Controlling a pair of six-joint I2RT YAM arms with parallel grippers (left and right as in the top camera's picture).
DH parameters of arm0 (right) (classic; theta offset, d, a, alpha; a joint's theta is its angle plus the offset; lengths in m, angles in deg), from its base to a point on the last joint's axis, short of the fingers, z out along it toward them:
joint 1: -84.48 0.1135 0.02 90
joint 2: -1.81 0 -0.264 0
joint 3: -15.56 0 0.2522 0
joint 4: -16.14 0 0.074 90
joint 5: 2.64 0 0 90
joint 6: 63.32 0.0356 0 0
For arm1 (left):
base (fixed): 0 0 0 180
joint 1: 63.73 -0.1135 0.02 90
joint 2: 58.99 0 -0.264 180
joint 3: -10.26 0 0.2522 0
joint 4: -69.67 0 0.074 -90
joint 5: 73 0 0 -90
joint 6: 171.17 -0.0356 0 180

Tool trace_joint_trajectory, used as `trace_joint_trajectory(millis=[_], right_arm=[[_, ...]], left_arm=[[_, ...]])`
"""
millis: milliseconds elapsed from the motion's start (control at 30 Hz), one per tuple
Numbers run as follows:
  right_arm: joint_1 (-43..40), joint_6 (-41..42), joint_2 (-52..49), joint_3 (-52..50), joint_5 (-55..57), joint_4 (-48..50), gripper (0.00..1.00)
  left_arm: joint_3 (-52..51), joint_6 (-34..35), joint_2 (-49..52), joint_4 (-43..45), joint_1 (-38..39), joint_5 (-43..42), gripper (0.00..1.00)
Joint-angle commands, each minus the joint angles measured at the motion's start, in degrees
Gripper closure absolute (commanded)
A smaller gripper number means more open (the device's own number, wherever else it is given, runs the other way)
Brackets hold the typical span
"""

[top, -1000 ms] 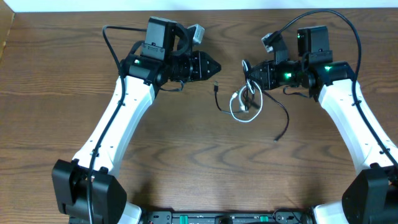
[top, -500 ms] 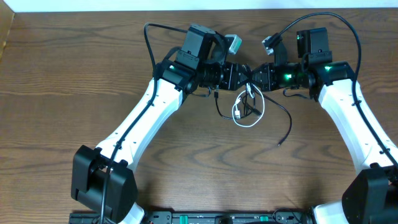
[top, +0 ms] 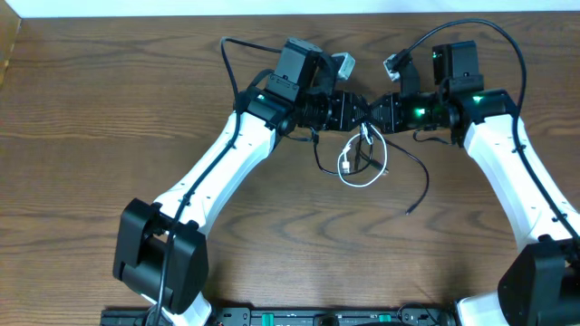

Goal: Untangle cables

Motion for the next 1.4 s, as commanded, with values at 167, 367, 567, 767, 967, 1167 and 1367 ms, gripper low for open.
trace_joint_trajectory(millis=[167,367,567,767,967,1167,1367], right_arm=[[-1.16,10.84,0.46,0.61,2.54,3.15,0.99],[-1.16,15.52,0.46,0.61,-2.99,5.88,0.99],[-1.42,15.96,0.48,0.61,-10.6,7.28,0.99],[-3.67,17.07,0.48,0.63,-17.99,8.98,0.99],[-6.84,17.38,0.48,0.61,-20.83,8.92,0.99],[-7.21,17.05,0.48,0.61,-20.81,8.44,0.99],[-7.21,14.34,0.48,0.61,-20.79,5.9,0.99]], left_arm=[[0.02,0.72,1.46,-4.09,0.28,0.98,0.65],[0.02,0.72,1.55,-4.61,0.28,2.08,0.65],[0.02,0.7,1.55,-4.76,0.28,4.17,0.65],[0.02,0.02,1.55,-4.79,0.26,4.72,0.65],[0.02,-0.42,1.55,-4.76,0.26,5.22,0.65],[0.02,-0.39,1.55,-4.59,0.26,5.25,0.77],[0.02,-0.39,1.55,-3.39,0.26,5.27,0.8]])
